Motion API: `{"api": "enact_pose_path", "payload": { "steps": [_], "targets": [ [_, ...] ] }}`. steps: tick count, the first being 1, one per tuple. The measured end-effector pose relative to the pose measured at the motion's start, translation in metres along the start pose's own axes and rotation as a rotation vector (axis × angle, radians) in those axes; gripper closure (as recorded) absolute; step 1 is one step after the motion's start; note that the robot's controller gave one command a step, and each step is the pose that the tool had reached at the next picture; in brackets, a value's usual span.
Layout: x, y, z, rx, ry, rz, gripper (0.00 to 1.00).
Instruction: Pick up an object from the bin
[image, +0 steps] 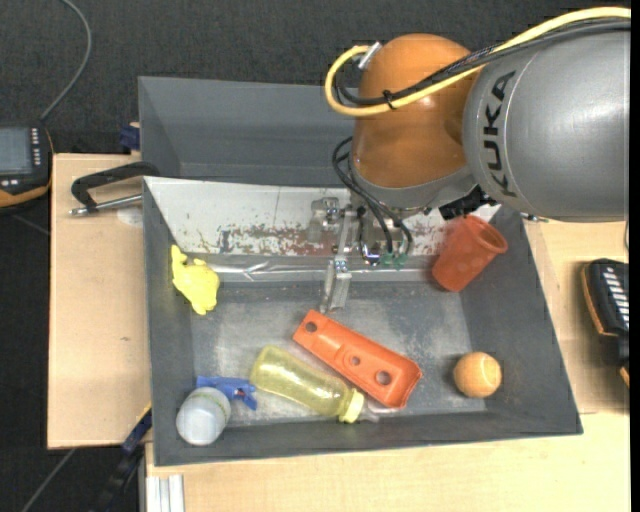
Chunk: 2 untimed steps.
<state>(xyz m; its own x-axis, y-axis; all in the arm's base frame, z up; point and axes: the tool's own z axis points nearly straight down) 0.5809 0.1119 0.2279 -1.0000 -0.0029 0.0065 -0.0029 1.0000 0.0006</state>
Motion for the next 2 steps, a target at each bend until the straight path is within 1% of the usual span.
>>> {"api": "enact_pose_path", "payload": {
  "steps": [1, 2],
  "targets": [
    [-0.001, -0.001, -0.005, -0.001, -0.009, 0.002, 0.0],
    [0.022, -0.015, 0.042, -0.002, -0.012, 0.021, 0.0]
  ]
}}
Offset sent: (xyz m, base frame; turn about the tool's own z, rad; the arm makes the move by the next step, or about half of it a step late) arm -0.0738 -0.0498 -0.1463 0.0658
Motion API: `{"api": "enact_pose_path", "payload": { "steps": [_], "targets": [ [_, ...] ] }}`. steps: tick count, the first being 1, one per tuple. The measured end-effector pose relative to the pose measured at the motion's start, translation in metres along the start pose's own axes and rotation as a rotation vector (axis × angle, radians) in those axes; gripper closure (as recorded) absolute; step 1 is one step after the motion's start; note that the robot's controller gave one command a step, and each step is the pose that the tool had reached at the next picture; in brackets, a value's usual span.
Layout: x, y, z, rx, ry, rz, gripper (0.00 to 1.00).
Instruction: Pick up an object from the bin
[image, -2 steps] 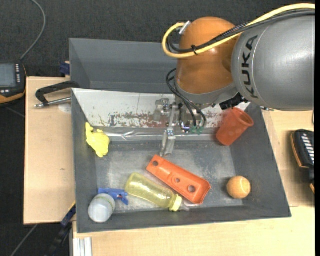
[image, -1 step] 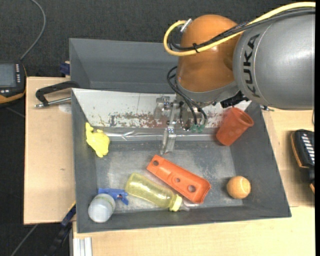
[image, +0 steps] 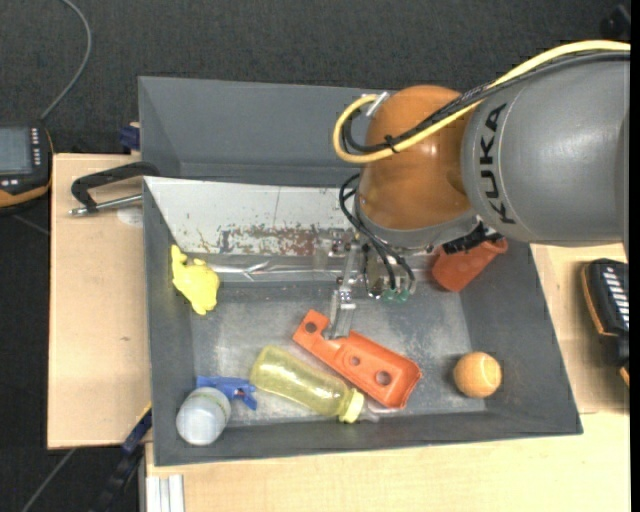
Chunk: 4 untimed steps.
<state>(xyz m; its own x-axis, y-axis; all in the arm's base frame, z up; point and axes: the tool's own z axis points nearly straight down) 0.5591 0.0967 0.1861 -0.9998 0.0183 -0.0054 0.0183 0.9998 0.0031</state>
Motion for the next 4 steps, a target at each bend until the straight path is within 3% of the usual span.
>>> {"api": "enact_pose_path", "payload": {
  "steps": [1, 2, 3, 4],
  "targets": [
    [0.017, -0.015, 0.066, 0.0, 0.001, 0.176, 0.0],
    [0.02, -0.019, 0.093, 0.0, 0.0, 0.149, 0.0],
    [0.014, -0.046, 0.1, -0.001, -0.001, -0.214, 0.0],
    [0.01, -0.056, 0.104, 0.001, -0.003, -0.371, 0.0]
  ]
}}
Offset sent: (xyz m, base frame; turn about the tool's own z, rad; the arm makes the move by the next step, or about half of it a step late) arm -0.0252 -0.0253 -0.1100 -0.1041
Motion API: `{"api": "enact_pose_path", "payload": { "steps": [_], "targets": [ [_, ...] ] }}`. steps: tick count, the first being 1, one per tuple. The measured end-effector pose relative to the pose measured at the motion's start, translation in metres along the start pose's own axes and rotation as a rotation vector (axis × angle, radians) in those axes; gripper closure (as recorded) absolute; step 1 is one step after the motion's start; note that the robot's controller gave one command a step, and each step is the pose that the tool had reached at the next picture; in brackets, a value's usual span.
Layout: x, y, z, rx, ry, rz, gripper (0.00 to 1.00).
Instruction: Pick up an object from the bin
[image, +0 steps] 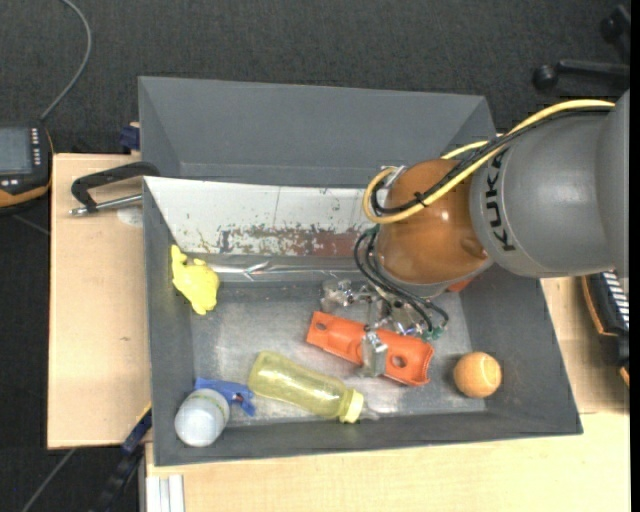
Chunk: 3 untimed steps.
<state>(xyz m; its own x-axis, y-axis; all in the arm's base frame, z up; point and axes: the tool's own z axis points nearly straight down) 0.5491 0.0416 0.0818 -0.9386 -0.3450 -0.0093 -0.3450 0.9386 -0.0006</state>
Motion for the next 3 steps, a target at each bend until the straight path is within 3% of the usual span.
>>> {"api": "enact_pose_path", "payload": {
  "steps": [1, 2, 3],
  "targets": [
    [0.027, -0.006, 0.01, -0.004, 0.001, -0.2, 1.0],
    [0.027, -0.006, 0.01, -0.004, 0.0, -0.2, 1.0],
    [0.012, -0.013, -0.124, -0.004, -0.006, -0.185, 1.0]
  ]
}}
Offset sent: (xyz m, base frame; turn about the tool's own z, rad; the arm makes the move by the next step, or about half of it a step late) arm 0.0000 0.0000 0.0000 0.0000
